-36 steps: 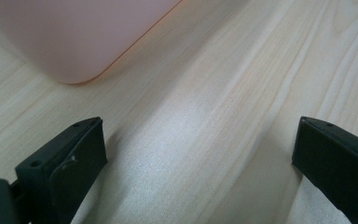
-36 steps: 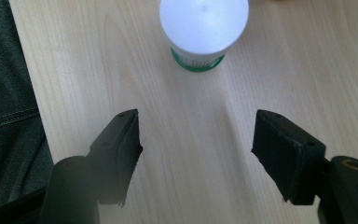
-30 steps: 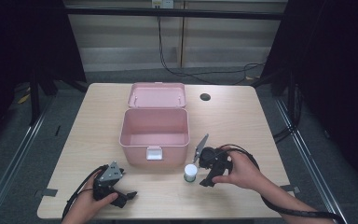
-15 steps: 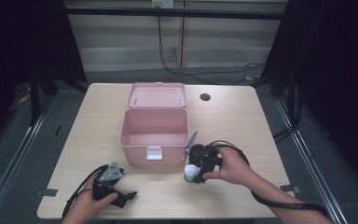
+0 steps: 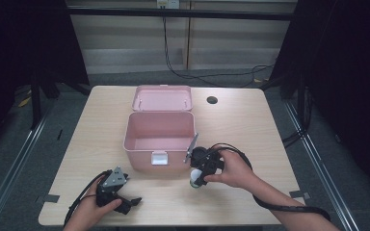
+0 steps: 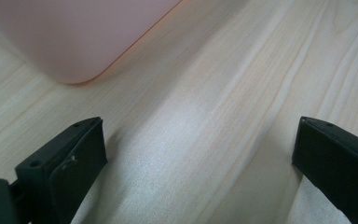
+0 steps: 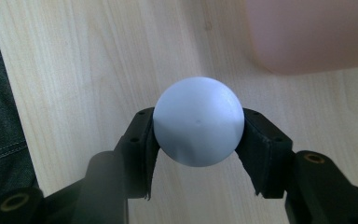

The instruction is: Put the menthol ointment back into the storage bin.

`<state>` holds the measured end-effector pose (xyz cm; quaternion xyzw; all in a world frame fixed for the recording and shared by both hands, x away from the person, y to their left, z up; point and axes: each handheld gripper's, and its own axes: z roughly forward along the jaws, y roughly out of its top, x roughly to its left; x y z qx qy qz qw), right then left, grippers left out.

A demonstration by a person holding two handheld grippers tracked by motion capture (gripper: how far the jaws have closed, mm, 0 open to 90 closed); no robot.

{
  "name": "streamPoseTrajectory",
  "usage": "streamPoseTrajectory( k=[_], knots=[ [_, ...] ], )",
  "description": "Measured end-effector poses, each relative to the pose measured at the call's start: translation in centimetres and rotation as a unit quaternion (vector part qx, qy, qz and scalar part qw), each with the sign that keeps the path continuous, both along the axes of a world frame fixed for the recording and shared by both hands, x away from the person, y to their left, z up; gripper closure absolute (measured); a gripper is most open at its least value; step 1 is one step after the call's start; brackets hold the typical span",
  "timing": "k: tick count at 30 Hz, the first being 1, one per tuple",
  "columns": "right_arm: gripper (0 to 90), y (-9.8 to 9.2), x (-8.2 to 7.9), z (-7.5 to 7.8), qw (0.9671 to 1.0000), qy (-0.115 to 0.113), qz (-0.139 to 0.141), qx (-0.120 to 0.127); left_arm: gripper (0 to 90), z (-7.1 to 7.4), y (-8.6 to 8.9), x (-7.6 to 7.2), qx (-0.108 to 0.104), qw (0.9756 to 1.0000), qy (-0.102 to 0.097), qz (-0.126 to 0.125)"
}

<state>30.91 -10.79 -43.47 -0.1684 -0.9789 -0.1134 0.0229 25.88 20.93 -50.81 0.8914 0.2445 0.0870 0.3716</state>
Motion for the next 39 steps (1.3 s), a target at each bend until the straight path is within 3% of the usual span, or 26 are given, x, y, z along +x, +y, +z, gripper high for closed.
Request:
streamPoseTrajectory(
  k=[9, 15, 20, 31, 39],
  knots=[
    [50.8, 0.0, -0.2, 0.7, 0.9999, -0.001, 0.010, -0.012, 2.2, 0.0, 0.0, 0.0, 0.000, 1.0000, 0.000, 0.000],
    [50.9, -0.1, -0.3, 2.1, 0.9998, 0.003, 0.015, -0.016, 2.1, 0.0, 0.0, 0.0, 0.000, 1.0000, 0.000, 0.000],
    [50.9, -0.2, -0.5, 3.6, 0.9996, 0.006, 0.018, -0.022, 2.2, 0.0, 0.0, 0.0, -0.002, 1.0000, -0.001, 0.002],
    [50.9, -1.0, 0.1, 7.0, 0.9998, 0.015, 0.009, -0.008, 2.2, 0.0, 0.0, 0.0, -0.003, 1.0000, 0.000, 0.002],
    [50.9, -1.3, 0.9, 10.0, 1.0000, 0.002, 0.006, -0.001, 2.2, 0.0, 0.0, 0.0, -0.003, 1.0000, 0.000, 0.002]
  ],
)
